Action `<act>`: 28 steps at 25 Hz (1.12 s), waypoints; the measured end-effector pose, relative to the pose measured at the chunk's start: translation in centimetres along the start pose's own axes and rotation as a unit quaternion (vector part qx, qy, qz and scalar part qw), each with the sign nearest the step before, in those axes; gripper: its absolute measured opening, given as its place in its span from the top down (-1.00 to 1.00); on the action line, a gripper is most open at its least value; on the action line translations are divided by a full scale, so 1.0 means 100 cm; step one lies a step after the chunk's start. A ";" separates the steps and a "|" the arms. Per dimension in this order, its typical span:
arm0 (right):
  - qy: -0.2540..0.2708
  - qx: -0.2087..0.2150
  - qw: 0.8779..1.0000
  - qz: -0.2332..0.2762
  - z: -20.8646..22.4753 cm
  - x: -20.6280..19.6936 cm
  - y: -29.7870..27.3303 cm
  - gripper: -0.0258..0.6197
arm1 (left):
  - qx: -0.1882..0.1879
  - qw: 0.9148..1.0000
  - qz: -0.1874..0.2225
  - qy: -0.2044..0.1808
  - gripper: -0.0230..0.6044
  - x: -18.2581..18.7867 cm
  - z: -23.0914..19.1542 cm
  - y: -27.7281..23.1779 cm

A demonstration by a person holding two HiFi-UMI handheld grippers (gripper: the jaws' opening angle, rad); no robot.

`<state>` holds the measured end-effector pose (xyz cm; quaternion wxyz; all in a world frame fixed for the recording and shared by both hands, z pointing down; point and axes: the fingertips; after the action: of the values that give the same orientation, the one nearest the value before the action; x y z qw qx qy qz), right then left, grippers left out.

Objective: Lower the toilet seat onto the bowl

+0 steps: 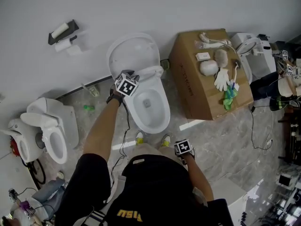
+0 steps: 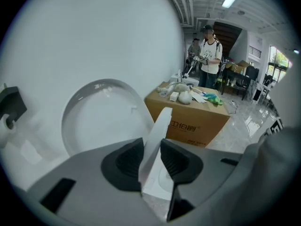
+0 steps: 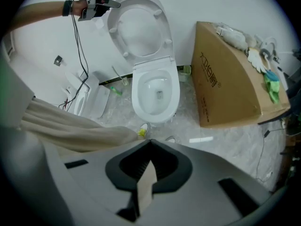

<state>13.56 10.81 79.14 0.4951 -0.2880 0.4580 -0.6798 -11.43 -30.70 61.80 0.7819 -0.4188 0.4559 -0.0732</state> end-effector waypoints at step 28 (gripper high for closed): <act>0.001 -0.010 0.999 0.038 0.009 0.012 0.009 0.94 | -0.015 1.000 0.015 -0.011 0.51 -0.023 0.055 0.021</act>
<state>14.27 9.29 78.57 0.5170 -0.2748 0.4761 -0.6561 -9.11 -24.97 63.05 0.7814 -0.4241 0.4551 -0.0499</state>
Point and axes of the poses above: the fingertips, and each gripper's own axes: y backward along the fingers, z to its right, x out of its top, and after that the axes turned 10 degrees about x, right-handed
